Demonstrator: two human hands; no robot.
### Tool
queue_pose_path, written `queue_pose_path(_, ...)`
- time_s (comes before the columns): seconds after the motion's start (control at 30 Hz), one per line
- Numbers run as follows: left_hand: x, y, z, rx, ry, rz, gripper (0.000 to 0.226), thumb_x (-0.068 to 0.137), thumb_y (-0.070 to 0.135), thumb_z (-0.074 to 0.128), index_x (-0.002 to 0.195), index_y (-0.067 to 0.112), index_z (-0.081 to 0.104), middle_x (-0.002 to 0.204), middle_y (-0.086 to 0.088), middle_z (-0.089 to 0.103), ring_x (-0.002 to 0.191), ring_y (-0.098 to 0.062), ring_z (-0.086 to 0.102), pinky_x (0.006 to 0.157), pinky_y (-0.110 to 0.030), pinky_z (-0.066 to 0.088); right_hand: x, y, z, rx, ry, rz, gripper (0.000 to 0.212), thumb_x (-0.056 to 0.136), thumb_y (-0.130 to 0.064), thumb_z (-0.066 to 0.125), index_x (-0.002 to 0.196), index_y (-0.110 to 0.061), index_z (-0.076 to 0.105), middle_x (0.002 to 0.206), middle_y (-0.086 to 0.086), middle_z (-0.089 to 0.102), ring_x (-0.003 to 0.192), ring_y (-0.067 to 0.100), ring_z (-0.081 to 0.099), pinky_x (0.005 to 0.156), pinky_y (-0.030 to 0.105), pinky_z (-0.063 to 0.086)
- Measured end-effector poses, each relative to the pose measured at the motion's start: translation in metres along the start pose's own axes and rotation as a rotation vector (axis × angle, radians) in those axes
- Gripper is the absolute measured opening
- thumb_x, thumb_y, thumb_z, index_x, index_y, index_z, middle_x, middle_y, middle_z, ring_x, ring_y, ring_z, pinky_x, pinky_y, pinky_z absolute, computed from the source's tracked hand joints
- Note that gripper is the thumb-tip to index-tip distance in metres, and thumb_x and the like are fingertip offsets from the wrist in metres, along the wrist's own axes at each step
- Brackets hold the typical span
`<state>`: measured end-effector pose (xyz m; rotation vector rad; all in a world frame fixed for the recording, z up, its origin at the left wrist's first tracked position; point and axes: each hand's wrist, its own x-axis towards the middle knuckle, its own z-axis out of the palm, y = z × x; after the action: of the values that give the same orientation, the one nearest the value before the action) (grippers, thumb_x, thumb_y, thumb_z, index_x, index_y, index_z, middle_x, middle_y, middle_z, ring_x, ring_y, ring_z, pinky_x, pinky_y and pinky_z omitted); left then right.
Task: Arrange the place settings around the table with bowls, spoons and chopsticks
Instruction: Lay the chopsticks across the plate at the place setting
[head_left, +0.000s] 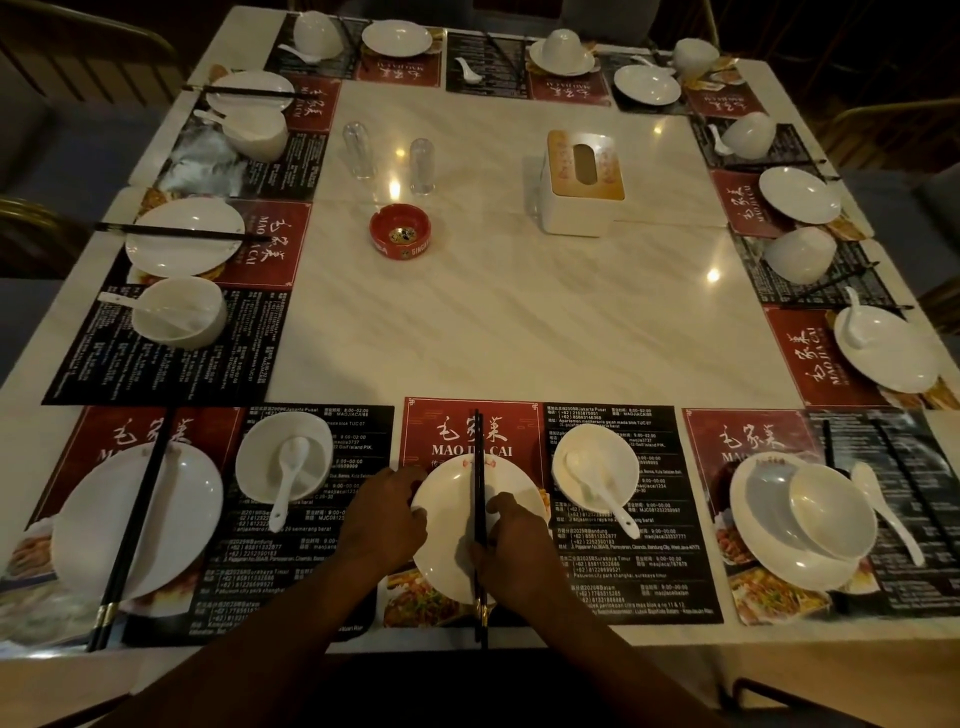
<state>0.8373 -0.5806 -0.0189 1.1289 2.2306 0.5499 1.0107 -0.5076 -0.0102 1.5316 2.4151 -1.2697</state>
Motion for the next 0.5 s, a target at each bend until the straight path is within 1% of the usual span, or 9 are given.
queue_pose_path(0.17,0.0027,-0.0016,-0.0025,-0.015,-0.012,0.018,0.042,0.080,0.013,0.071,0.120,0.025,0.067,0.107,-0.002,0.065,0.094,-0.016,0.063,0.080,-0.031,0.056,-0.0003,0.0014,0.0003,0.001,0.005,-0.008,0.045,0.081,-0.040,0.071,0.119,-0.022,0.055,0.101,-0.002,0.072,0.092,0.013,0.069,0.075,0.029,0.058)
queue_pose_path(0.3,0.0027,-0.0045,-0.0027,-0.024,-0.022,0.026,0.042,0.080,0.013,0.070,0.119,0.026,0.066,0.107,-0.002,0.066,0.093,-0.015,0.063,0.079,-0.031,0.057,-0.0007,0.0016,-0.0010,0.002,0.001,-0.009,0.041,0.085,-0.036,0.069,0.120,-0.020,0.056,0.098,-0.002,0.072,0.091,0.012,0.068,0.069,0.019,0.052)
queue_pose_path(0.4,0.0031,-0.0055,-0.0019,-0.047,-0.022,0.035,0.040,0.080,0.013,0.071,0.118,0.025,0.067,0.106,-0.001,0.067,0.092,-0.013,0.063,0.079,-0.031,0.057,-0.0005,0.0016,-0.0007,0.014,0.007,-0.016,0.040,0.085,-0.034,0.070,0.120,-0.020,0.057,0.099,-0.002,0.072,0.091,0.012,0.068,0.073,0.021,0.053)
queue_pose_path(0.5,0.0027,-0.0040,-0.0012,-0.071,-0.011,0.035,0.038,0.081,0.012,0.071,0.118,0.023,0.067,0.104,0.000,0.068,0.091,-0.013,0.063,0.079,-0.029,0.056,-0.0003,0.0013,-0.0011,0.032,0.001,-0.010,0.039,0.084,-0.030,0.072,0.119,-0.020,0.058,0.099,-0.003,0.072,0.091,0.011,0.068,0.073,0.018,0.052)
